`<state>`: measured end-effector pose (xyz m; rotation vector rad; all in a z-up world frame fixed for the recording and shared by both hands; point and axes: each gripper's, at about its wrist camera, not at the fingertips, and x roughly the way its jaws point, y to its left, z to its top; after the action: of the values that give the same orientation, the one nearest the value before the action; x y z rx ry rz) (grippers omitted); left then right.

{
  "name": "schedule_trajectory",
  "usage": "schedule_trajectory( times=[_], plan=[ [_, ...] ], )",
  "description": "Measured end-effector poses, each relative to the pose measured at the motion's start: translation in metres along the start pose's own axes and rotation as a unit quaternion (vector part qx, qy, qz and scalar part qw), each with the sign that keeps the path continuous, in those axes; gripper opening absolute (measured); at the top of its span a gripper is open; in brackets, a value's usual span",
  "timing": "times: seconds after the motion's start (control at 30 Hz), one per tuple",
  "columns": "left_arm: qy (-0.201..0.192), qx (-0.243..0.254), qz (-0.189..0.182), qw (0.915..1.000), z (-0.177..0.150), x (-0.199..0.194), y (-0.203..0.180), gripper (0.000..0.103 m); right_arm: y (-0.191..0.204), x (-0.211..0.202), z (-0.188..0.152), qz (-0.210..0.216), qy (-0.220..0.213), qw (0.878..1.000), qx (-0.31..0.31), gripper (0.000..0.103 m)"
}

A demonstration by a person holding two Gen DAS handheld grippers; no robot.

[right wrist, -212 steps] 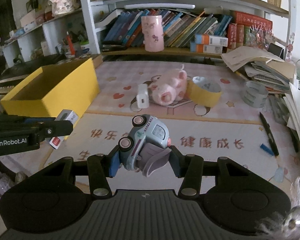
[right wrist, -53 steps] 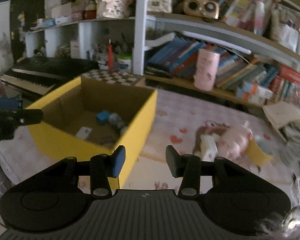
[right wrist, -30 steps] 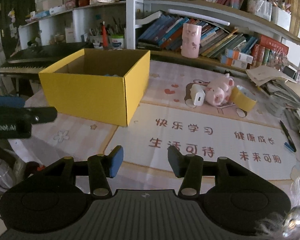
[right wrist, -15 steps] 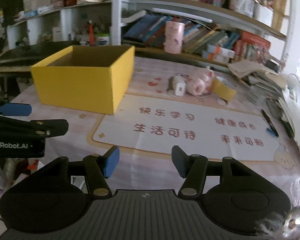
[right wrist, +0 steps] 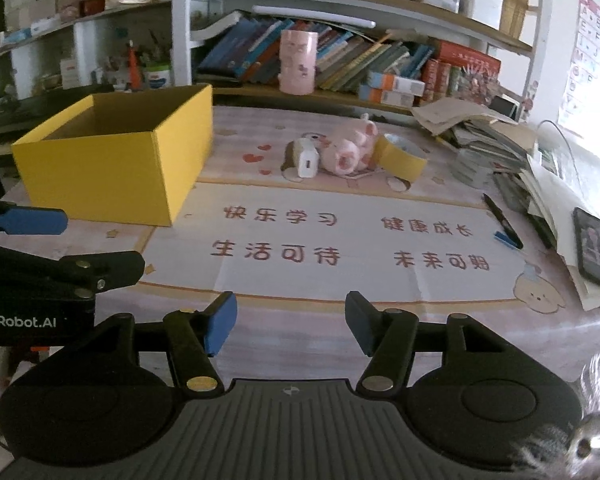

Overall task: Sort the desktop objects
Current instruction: 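Move both tools back toward the pink pig and tape rolls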

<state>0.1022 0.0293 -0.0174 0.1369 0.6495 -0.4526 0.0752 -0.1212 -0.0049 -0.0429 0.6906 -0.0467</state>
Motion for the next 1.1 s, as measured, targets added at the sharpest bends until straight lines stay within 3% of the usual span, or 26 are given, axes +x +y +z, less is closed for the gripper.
schedule_trajectory(
  times=[0.47, 1.1],
  plan=[
    [0.014, 0.022, -0.034, 0.9991, 0.021, 0.04, -0.032, 0.087, -0.046, 0.018, 0.007, -0.027, 0.019, 0.999, 0.026, 0.058],
    [0.048, 0.021, -0.04, 0.9979, 0.054, 0.108, -0.073, 0.087, -0.117, 0.063, 0.024, -0.026, 0.052, 0.997, 0.049, 0.059]
  ],
)
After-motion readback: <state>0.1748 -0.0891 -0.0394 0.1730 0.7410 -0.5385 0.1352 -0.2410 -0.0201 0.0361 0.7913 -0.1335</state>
